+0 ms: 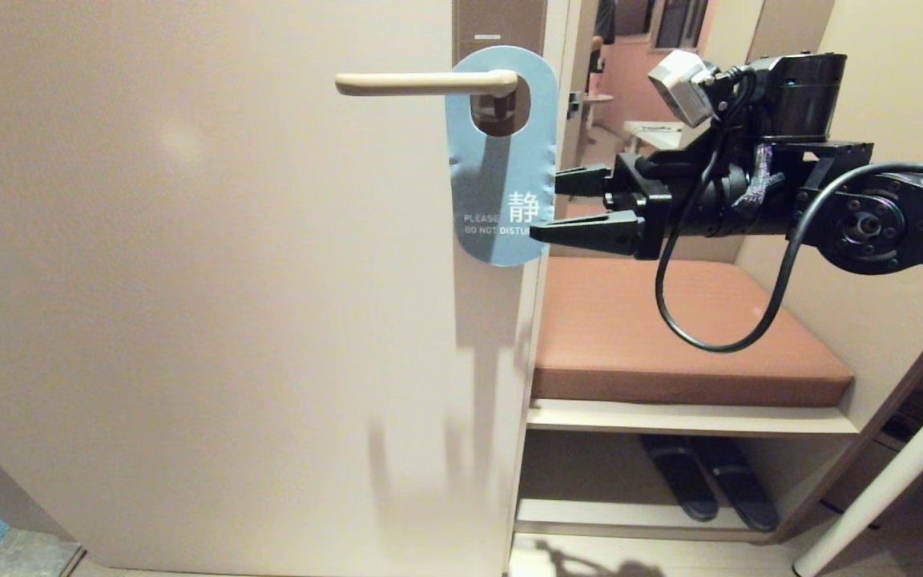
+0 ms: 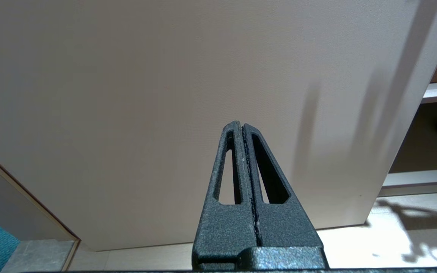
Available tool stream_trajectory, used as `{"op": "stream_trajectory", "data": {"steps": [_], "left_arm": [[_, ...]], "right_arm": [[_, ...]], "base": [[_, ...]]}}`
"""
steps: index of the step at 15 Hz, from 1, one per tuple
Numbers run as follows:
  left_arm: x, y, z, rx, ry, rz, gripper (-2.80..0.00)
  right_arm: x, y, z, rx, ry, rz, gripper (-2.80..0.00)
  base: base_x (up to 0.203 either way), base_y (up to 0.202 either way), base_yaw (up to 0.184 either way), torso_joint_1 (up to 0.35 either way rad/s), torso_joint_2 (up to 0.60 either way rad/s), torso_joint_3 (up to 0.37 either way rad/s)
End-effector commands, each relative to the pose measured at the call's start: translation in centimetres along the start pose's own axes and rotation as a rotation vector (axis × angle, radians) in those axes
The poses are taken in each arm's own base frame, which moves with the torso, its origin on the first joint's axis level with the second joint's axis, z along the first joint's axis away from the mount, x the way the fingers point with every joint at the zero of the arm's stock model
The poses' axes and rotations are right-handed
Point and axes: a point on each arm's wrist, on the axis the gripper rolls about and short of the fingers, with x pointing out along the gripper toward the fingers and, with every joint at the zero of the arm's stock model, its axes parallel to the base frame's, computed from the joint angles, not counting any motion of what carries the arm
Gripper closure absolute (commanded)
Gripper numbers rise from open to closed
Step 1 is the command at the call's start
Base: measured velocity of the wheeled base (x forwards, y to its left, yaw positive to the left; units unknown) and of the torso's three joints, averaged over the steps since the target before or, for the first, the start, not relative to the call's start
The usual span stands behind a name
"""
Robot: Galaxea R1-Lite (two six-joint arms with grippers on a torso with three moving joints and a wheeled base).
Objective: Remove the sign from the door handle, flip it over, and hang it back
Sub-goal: Take down the sign
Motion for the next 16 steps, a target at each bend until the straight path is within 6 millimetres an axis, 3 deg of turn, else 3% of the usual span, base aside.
{"op": "stream_trajectory", "data": {"steps": [1,7,16], "left_arm": [[0.0,0.0,0.0,0.001,0.002,0.000,0.00],[0.0,0.0,0.0,0.000,0.002,0.000,0.00],[0.0,0.0,0.0,0.001,0.002,0.000,0.00]], "right_arm": [[0.2,-0.2,0.0,-0.004,-0.003,0.007,-2.80],[0.5,-0.6,0.2,-0.010,-0.010,0.012,-2.80],[1.9,0.5,1.5,-0.020,-0.031,0.057,-2.80]], "base": [[0.000,0.000,0.000,0.000,0.00,0.000],[0.000,0.000,0.000,0.000,0.00,0.000],[0.000,0.000,0.000,0.000,0.00,0.000]]}}
